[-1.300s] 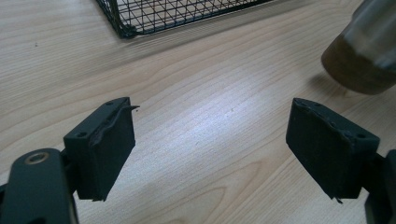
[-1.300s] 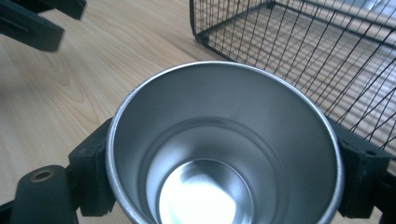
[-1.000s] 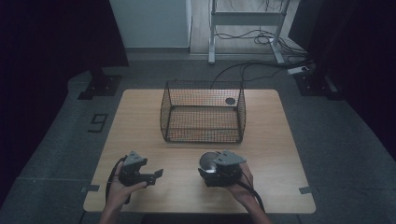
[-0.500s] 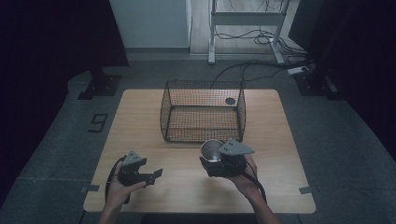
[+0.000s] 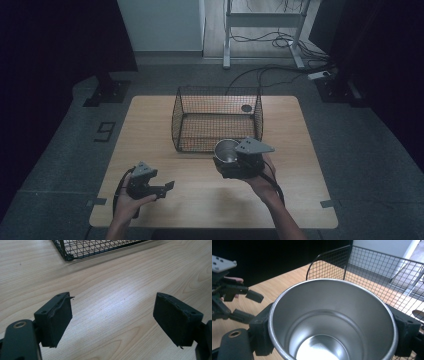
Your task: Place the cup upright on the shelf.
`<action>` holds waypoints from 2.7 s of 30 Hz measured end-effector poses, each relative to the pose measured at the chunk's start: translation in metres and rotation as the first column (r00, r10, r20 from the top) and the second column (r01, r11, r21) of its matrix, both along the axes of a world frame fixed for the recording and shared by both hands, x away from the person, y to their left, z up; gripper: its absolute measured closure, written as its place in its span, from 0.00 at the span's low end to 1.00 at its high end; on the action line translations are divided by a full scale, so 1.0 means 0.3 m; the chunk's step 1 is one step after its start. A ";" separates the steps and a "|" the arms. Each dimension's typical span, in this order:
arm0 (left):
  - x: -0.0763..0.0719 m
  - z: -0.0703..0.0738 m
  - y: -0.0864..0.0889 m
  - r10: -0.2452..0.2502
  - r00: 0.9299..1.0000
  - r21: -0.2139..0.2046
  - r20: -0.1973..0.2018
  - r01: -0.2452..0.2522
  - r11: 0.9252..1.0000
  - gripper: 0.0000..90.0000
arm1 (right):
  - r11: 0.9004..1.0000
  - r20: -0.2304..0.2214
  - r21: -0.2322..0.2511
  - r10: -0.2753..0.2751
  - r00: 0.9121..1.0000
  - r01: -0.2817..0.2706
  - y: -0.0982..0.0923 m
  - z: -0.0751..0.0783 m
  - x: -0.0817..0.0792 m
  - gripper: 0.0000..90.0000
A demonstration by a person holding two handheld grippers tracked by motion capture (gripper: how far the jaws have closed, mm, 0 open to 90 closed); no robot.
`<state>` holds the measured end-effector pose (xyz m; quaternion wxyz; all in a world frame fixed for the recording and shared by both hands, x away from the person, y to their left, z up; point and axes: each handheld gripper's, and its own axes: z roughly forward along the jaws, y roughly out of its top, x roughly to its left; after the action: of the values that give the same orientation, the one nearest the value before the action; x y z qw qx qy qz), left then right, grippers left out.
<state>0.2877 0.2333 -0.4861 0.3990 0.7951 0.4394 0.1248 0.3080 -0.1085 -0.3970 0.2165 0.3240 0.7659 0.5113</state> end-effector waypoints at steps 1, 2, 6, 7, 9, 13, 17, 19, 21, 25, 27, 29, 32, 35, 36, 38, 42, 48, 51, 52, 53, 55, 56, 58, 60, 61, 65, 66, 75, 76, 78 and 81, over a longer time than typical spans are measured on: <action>0.000 0.000 0.001 0.002 1.000 0.000 0.001 -0.002 1.000 0.18 | 1.000 0.004 0.005 0.002 1.000 -0.002 0.003 0.015 0.009 0.16; 0.000 0.000 0.002 0.002 1.000 0.000 0.001 -0.002 1.000 0.18 | 1.000 0.007 0.008 0.003 1.000 -0.003 0.005 0.022 0.014 0.16; -0.001 0.002 0.004 0.001 1.000 0.000 0.001 -0.001 1.000 0.18 | 1.000 0.008 0.006 0.000 1.000 -0.001 0.016 0.042 0.040 0.16; -0.001 0.003 0.005 0.002 1.000 -0.001 0.002 -0.002 1.000 0.18 | 1.000 0.009 0.006 -0.001 1.000 0.001 0.018 0.046 0.046 0.16; -0.001 0.004 0.008 0.003 1.000 -0.003 0.003 -0.003 1.000 0.18 | 1.000 0.008 0.009 -0.001 1.000 0.001 0.023 0.052 0.059 0.16; -0.002 0.006 0.012 0.006 1.000 -0.005 0.004 -0.006 1.000 0.18 | 1.000 0.004 0.012 -0.003 1.000 0.003 0.032 0.060 0.084 0.16; -0.002 0.007 0.014 0.006 1.000 -0.005 0.004 -0.006 1.000 0.18 | 1.000 -0.004 0.017 -0.011 1.000 0.011 0.039 0.067 0.114 0.16; -0.002 0.007 0.014 0.005 1.000 -0.005 0.004 -0.005 1.000 0.18 | 1.000 -0.004 0.017 -0.016 1.000 0.016 0.040 0.070 0.127 0.16; -0.002 0.008 0.014 0.003 1.000 -0.006 0.002 -0.003 1.000 0.18 | 1.000 -0.004 0.019 -0.022 1.000 0.022 0.042 0.075 0.141 0.16; -0.002 0.008 0.013 0.001 1.000 -0.004 0.001 -0.001 1.000 0.18 | 0.999 -0.009 0.025 -0.034 0.999 0.035 0.044 0.083 0.163 0.16; -0.003 0.009 0.012 -0.001 1.000 -0.004 0.002 0.001 1.000 0.18 | 0.999 -0.011 0.024 -0.040 0.999 0.040 0.045 0.087 0.175 0.16; -0.003 0.009 0.012 -0.001 1.000 -0.004 0.002 0.001 1.000 0.18 | 0.999 -0.011 0.024 -0.043 0.999 0.043 0.046 0.088 0.180 0.16; -0.003 0.010 0.012 -0.002 1.000 -0.004 0.002 0.002 1.000 0.18 | 0.998 -0.013 0.020 -0.054 0.998 0.055 0.048 0.094 0.203 0.16; -0.003 0.010 0.012 -0.003 1.000 -0.005 0.002 0.003 1.000 0.18 | 0.998 -0.016 0.018 -0.062 0.998 0.062 0.050 0.097 0.221 0.16; -0.003 0.010 0.012 -0.003 1.000 -0.005 0.002 0.003 1.000 0.18 | 0.998 -0.016 0.018 -0.062 0.998 0.062 0.050 0.097 0.221 0.16; -0.003 0.009 0.012 -0.004 1.000 -0.005 0.000 0.004 1.000 0.18 | 0.998 -0.019 0.016 -0.068 0.998 0.068 0.052 0.101 0.236 0.16; -0.003 0.008 0.010 -0.008 1.000 -0.004 0.000 0.008 1.000 0.18 | 0.997 -0.023 0.016 -0.078 0.997 0.078 0.055 0.105 0.257 0.16; -0.002 0.007 0.012 -0.008 1.000 -0.005 -0.001 0.008 1.000 0.18 | 0.996 -0.028 0.005 -0.092 0.995 0.092 0.057 0.102 0.289 0.16; -0.001 0.006 0.013 -0.009 1.000 -0.003 -0.002 0.009 1.000 0.18 | 0.995 -0.033 0.006 -0.099 0.995 0.100 0.056 0.103 0.301 0.16; -0.001 0.006 0.013 -0.009 1.000 -0.003 -0.002 0.009 1.000 0.18 | 0.995 -0.033 0.005 -0.103 0.994 0.103 0.056 0.104 0.305 0.16; -0.001 0.005 0.012 -0.008 1.000 -0.003 -0.001 0.008 1.000 0.18 | 0.994 -0.034 0.004 -0.105 0.994 0.106 0.056 0.105 0.310 0.16; -0.002 0.006 0.012 -0.009 1.000 -0.002 -0.001 0.009 1.000 0.18 | 0.994 -0.035 0.003 -0.109 0.993 0.109 0.056 0.106 0.317 0.16; -0.002 0.006 0.012 -0.009 1.000 -0.002 -0.001 0.009 1.000 0.18 | 0.994 -0.035 0.003 -0.109 0.993 0.109 0.056 0.106 0.317 0.16; -0.002 0.006 0.012 -0.008 1.000 -0.004 -0.002 0.008 1.000 0.17 | 0.994 -0.037 0.003 -0.113 0.993 0.113 0.057 0.107 0.324 0.16; -0.002 0.006 0.013 -0.008 1.000 -0.003 -0.002 0.008 1.000 0.17 | 0.993 -0.036 0.000 -0.118 0.992 0.118 0.058 0.109 0.332 0.16; -0.001 0.006 0.014 -0.006 1.000 -0.003 -0.003 0.006 1.000 0.17 | 0.993 -0.037 -0.002 -0.121 0.992 0.121 0.059 0.110 0.339 0.16; -0.001 0.007 0.015 -0.005 1.000 -0.005 -0.004 0.005 1.000 0.17 | 0.991 -0.040 -0.009 -0.131 0.991 0.131 0.061 0.115 0.357 0.16; -0.001 0.007 0.016 -0.004 1.000 -0.005 -0.003 0.004 1.000 0.17 | 0.991 -0.040 -0.009 -0.132 0.990 0.132 0.062 0.116 0.362 0.16; -0.002 0.012 0.023 0.002 1.000 -0.009 0.003 -0.002 1.000 0.17 | 0.990 -0.049 -0.024 -0.140 0.989 0.138 0.079 0.121 0.399 0.16; -0.003 0.013 0.025 0.002 1.000 -0.011 0.004 -0.002 1.000 0.17 | 0.990 -0.050 -0.024 -0.142 0.989 0.141 0.082 0.121 0.407 0.16; -0.002 0.013 0.027 0.004 1.000 -0.011 0.006 -0.004 1.000 0.17 | 0.989 -0.050 -0.024 -0.146 0.988 0.145 0.086 0.119 0.417 0.16; -0.003 0.015 0.030 0.008 1.000 -0.013 0.008 -0.007 1.000 0.17 | 0.989 -0.050 -0.034 -0.148 0.988 0.147 0.095 0.115 0.432 0.16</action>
<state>0.2869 0.2421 -0.4817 0.4053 0.7904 0.4416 0.1265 0.4377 -0.0801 -0.3624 0.2385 0.3897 0.7529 0.4737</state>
